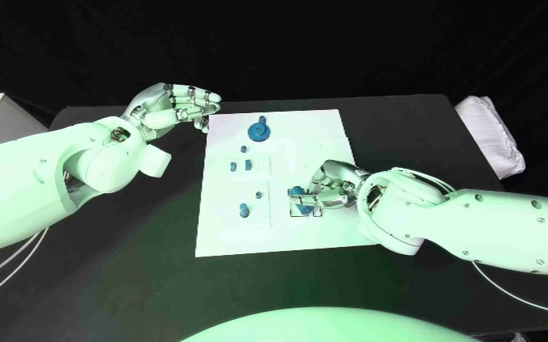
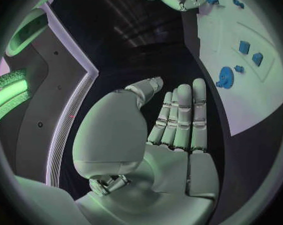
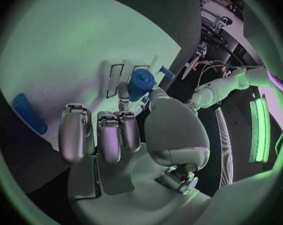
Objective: Assemble the parts on the task board
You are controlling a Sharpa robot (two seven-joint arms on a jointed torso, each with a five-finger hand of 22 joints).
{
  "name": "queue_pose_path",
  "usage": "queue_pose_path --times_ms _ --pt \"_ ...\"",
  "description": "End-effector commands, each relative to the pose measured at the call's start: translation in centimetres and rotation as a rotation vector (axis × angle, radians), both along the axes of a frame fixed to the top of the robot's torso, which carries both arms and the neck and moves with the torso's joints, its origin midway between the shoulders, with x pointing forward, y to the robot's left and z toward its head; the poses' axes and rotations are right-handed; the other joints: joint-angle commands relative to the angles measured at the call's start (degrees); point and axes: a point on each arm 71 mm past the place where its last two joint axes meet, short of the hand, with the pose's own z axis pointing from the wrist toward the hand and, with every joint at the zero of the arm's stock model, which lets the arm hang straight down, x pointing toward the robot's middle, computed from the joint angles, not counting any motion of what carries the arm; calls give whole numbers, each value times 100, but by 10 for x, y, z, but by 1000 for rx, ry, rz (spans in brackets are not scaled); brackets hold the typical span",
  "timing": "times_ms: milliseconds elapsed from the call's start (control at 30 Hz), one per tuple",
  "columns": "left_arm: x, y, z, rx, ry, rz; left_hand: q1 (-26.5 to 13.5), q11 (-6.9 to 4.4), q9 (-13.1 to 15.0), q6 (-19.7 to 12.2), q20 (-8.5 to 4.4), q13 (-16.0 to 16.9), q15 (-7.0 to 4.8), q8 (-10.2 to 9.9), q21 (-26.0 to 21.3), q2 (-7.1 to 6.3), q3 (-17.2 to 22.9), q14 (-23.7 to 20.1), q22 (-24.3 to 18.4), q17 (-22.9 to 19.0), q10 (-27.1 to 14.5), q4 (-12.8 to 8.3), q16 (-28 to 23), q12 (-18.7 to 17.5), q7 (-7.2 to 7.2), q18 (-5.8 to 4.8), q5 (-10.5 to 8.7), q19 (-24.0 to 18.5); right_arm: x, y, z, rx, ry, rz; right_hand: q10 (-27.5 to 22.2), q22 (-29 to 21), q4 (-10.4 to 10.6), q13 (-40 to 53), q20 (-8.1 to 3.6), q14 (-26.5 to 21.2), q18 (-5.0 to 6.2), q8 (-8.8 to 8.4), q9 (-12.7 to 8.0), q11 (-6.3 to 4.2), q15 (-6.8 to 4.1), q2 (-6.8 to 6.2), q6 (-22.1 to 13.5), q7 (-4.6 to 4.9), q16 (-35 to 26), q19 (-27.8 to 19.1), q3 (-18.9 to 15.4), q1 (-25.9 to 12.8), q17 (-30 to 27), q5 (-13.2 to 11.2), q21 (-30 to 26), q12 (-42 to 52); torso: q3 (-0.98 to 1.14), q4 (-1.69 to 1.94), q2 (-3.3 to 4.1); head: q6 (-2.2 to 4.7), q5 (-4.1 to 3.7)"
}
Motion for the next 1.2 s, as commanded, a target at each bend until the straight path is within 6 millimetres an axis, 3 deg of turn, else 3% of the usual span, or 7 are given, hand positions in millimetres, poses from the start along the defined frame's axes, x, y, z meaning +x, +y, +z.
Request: queue_pose_path --times_ms 33,233,400,567,800,1033,1200 --pt "0 -1 1 -10 2 -11 -56 6 -10 -36 33 5 29 23 -23 10 1 -16 -11 -9 -30 53 32 32 22 80 18 2 2 -1 -1 -38 -33 -4 414 502 -7 1188 -33 606 -112 -27 -10 -35 -44 60 96 -78 21 226 -10 18 1509 36 11 32 3 -1 5 -3 8" --pt "0 -1 1 -9 3 -10 -56 6 -10 -36 33 5 29 23 -23 10 1 -16 -11 -9 -30 53 32 32 22 80 18 2 -1 5 -4 -40 -23 19 411 501 -2 1185 -34 606 -108 25 -3 -31 -42 -88 88 -74 21 218 -190 -239 1509 -111 -8 8 1 -3 4 -16 15" --pt "0 0 0 -8 3 -8 -56 6 -10 -36 33 5 29 23 -23 10 1 -16 -11 -9 -30 53 32 32 22 80 18 2 -3 7 -5 -43 -26 34 399 501 9 1173 -26 606 -102 113 12 -22 -34 -139 53 -63 21 206 -641 -788 1509 -949 -41 -43 1 -6 0 -22 12" --pt "0 1 0 -8 4 -6 -60 8 -11 -40 36 5 31 25 -29 17 3 -17 -16 -10 -38 64 35 39 23 80 19 4 -5 5 -4 -56 -40 44 387 490 18 1159 -21 606 -96 145 12 -15 -29 -240 21 -57 21 197 -810 -1010 1509 -1231 -72 -83 4 -7 2 -26 16" --pt "0 2 0 -7 4 -5 -60 8 -11 -40 36 5 31 25 -29 17 3 -17 -16 -10 -38 64 35 39 23 80 19 4 -8 0 -1 -47 -69 57 360 450 10 1120 -17 605 -84 145 5 -7 -24 -268 -14 -48 18 177 -806 -972 1504 -1189 -131 -150 1 -4 -2 -30 20" --pt "0 3 0 -5 5 -2 -60 8 -11 -40 36 5 31 25 -29 17 3 -17 -16 -10 -38 64 35 39 23 80 19 4 -14 -4 5 24 -99 75 296 372 -13 1047 9 590 -57 115 -40 32 6 -304 -166 0 -12 132 -750 -176 1435 -816 -272 -306 2 -8 -3 -30 35" --pt "0 4 0 -4 7 0 -60 8 -11 -40 36 5 31 25 -29 17 3 -17 -16 -10 -38 64 35 39 23 80 19 4 -18 -6 7 49 -99 104 316 385 -25 1085 7 592 -57 131 -60 29 4 -388 -176 -4 -9 137 -723 452 1444 -915 -284 -274 1 -11 -1 -24 42"
